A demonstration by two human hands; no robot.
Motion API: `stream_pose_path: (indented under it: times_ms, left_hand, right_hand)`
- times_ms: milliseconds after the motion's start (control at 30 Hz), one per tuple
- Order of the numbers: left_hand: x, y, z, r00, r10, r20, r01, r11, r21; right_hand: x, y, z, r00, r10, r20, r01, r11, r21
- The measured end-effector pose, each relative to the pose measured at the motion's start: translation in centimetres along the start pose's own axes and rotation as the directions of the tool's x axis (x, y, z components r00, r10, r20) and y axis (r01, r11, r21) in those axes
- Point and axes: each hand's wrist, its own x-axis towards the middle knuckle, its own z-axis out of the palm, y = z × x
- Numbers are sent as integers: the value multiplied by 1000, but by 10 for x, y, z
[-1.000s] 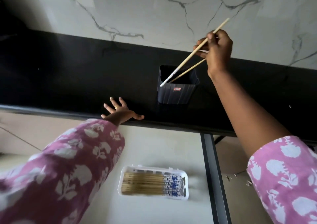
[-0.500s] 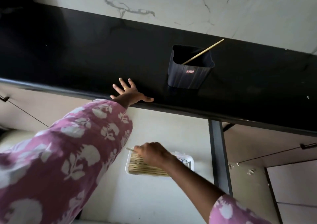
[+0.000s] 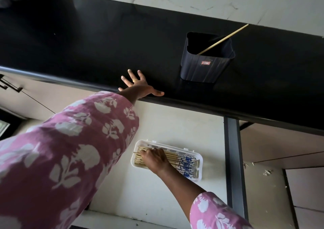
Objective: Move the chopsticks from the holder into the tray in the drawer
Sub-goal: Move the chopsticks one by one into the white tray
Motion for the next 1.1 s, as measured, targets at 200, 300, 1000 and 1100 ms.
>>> stream_pose_path:
  times_ms: [200, 300, 1000, 1100]
  left_hand:
    - [2, -1, 1, 1000, -2, -2, 2, 1000, 0]
    - [3, 0, 0, 1000, -4, 2, 4, 1000, -8]
    - [4, -1, -1, 1000, -4, 7, 4, 1000, -4]
    - [1, -2, -2, 1000, 8, 12, -8, 1000, -19]
  right_hand:
    - [-5, 16, 7, 999, 48, 18, -47, 999, -22]
    - [-2, 19, 8, 998, 63, 10, -63, 998, -22]
    - [-19, 30, -23, 946, -35, -322, -12, 990, -142]
    - [-23, 48, -43, 840, -40, -541, -11, 996, -91]
